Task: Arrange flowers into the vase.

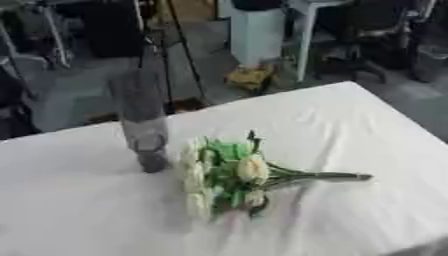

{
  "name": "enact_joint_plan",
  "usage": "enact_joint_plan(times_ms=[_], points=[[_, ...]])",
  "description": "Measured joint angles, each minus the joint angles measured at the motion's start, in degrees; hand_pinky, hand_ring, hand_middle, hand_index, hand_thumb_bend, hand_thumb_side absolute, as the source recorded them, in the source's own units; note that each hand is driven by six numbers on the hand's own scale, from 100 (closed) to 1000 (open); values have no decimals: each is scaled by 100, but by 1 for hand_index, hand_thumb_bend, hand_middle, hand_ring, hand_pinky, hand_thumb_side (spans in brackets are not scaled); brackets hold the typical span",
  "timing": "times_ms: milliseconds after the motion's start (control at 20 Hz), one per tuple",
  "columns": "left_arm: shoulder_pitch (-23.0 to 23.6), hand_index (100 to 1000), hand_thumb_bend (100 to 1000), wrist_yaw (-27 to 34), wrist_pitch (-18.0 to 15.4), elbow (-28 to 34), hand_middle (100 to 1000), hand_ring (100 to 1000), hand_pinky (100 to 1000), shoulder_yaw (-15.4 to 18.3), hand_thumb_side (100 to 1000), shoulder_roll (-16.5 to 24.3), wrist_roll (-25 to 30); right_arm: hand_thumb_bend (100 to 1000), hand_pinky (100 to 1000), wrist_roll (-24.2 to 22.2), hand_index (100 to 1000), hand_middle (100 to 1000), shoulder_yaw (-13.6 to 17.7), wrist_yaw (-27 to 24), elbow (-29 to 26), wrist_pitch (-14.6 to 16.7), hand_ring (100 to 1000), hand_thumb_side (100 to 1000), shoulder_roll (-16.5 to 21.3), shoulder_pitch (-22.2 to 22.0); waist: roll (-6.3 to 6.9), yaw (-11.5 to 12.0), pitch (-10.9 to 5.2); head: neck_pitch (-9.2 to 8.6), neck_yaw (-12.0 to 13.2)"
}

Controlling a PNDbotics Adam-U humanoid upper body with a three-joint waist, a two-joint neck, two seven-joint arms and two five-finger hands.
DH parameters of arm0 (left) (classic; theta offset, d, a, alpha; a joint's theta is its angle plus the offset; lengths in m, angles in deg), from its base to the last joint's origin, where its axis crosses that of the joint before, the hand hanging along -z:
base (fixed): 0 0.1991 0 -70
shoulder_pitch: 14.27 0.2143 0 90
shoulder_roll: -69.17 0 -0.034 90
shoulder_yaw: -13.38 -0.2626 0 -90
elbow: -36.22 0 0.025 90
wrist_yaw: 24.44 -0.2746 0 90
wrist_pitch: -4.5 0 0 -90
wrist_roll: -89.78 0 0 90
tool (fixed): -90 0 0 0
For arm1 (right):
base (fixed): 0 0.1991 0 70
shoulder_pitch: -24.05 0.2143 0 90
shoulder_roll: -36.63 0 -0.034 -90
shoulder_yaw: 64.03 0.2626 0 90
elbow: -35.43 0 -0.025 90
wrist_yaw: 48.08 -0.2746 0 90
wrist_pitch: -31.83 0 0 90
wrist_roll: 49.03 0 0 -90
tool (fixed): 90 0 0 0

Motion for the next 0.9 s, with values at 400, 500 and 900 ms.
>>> enact_joint_plan(times_ms=[400,500,900], points=[[1,710,523,0,-1,6,603,608,648,1,906,0,-3,100,508,-7,799,737,0,0,0,-7,665,637,-24,0,0,0,0,-44,47],[5,710,521,0,-3,7,604,609,647,2,907,-1,-8,100,509,-10,800,737,0,0,0,-10,665,639,-29,0,0,1,0,6,335],[6,710,515,0,-17,11,603,608,646,3,909,-52,-29,100,512,-41,797,737,-25,0,0,-16,663,640,-34,0,0,18,0,360,1197]])
